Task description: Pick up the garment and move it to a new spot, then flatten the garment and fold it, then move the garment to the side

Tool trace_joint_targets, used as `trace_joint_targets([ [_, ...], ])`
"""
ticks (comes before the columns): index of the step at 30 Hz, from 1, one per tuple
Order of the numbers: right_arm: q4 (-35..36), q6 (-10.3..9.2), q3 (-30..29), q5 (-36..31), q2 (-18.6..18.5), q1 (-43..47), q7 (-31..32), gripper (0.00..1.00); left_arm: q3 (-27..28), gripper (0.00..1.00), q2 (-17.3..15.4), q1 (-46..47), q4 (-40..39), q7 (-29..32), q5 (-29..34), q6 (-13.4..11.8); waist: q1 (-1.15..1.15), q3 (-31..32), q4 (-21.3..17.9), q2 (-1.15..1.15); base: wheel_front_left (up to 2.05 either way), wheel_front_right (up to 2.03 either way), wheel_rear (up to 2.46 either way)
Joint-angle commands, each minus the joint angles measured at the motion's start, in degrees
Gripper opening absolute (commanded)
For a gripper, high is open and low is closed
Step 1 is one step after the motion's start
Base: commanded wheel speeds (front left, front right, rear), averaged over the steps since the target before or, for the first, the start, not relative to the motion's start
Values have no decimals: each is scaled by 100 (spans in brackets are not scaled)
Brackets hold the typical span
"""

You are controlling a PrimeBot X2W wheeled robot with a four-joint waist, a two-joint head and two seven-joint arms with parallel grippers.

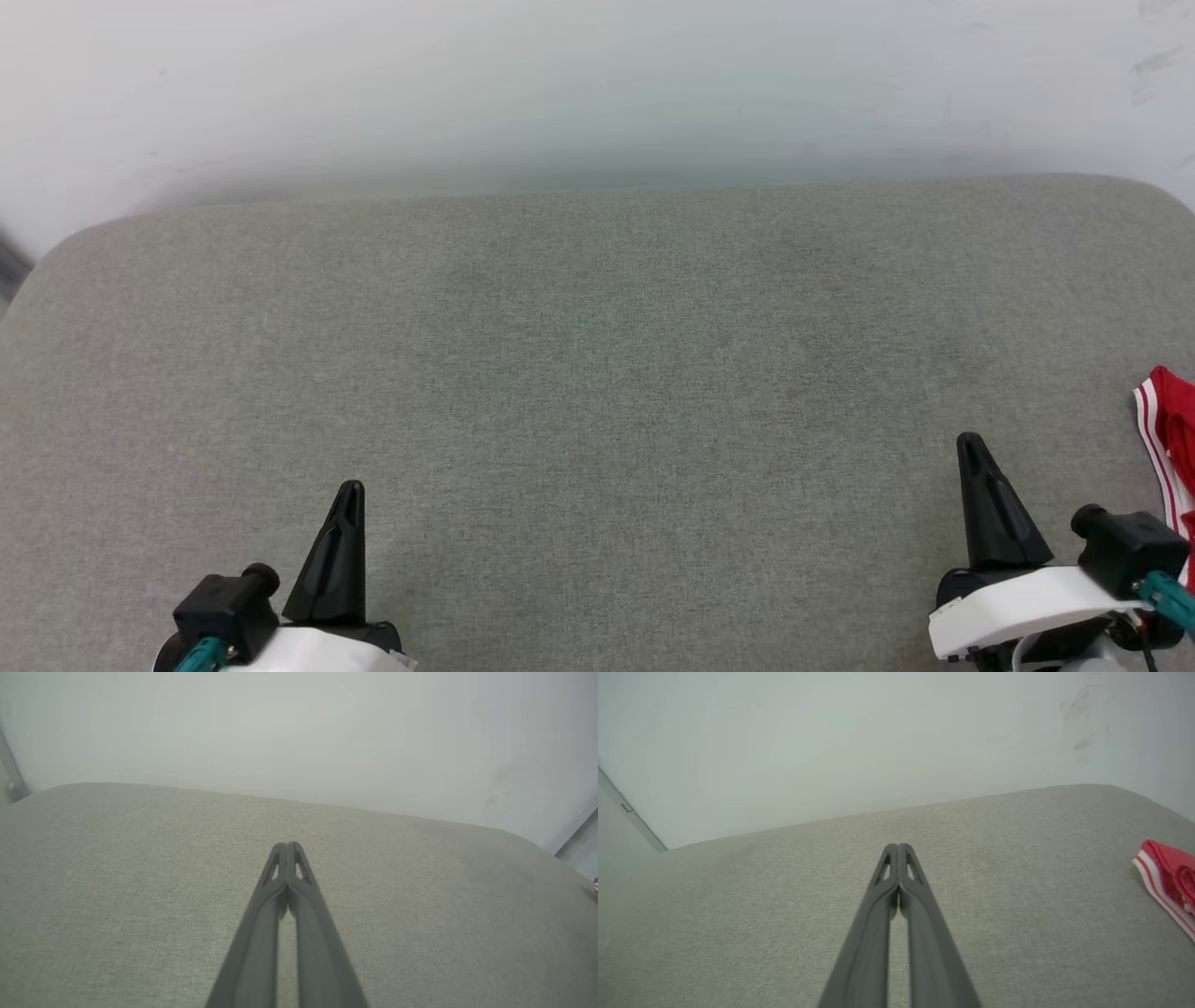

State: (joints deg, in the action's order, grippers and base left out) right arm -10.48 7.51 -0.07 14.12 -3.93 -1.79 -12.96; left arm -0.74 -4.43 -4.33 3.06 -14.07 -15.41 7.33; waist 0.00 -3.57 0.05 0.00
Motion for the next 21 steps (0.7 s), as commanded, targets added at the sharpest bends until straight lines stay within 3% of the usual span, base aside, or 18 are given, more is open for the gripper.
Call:
trace_joint_targets([
  [1,70,0,-35,343,1,-91,67,0,20,0,-28,117,-49,57,-347,-11,0,6,0,0,0,0,0],
  [21,-33,-1,-173,2237,13,-199,525,0,63,0,-89,385,285,456,-2305,8,0,60,-1,0,0,0,0],
])
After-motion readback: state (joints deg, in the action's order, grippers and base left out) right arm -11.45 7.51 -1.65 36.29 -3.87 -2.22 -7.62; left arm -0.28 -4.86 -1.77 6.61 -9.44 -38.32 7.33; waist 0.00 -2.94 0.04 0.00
